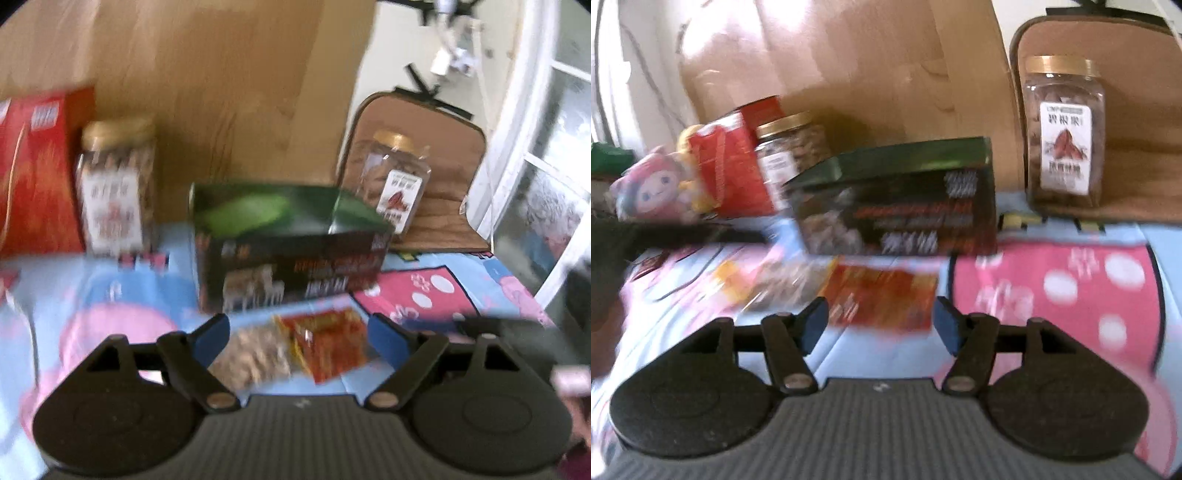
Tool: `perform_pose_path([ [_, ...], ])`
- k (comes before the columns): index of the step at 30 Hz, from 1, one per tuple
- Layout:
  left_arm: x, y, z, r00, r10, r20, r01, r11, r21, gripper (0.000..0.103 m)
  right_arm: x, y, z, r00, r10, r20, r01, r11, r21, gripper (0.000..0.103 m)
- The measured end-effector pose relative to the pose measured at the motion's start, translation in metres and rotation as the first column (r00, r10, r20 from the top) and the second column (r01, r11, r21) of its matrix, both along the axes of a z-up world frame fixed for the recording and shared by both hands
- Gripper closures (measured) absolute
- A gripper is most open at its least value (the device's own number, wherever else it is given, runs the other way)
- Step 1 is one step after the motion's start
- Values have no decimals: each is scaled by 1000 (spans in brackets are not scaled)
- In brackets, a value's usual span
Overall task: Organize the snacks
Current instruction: 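Grasp the orange spicy snack bag with the right gripper and lift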
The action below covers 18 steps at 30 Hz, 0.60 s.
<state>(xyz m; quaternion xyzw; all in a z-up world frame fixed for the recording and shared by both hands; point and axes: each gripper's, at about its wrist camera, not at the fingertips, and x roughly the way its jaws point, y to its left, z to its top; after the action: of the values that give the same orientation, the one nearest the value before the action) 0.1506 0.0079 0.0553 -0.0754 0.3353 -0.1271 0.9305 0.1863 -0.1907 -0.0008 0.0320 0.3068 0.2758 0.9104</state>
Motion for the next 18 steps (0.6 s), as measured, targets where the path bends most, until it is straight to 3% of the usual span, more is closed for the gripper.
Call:
perform_pose_path([
  [6,11,18,-32,982,14,-189,-45,985,-166,28,64,17,-16,995,7,-98,-8,1000,-12,37],
  [11,12,16,-34,983,10,-185,-44,983,-178,28,34,13,-16,988,99,-119,-94,994,46,36],
  [14,10,17,-37,982,-8,-190,-30,980,-198,30,10,3,-12,971,180,-159,-167,982,92,46],
  [18,2,23,-44,973,-33,-229,-25,969,-245,39,-13,-24,-9,958,187,-217,-148,972,183,49],
])
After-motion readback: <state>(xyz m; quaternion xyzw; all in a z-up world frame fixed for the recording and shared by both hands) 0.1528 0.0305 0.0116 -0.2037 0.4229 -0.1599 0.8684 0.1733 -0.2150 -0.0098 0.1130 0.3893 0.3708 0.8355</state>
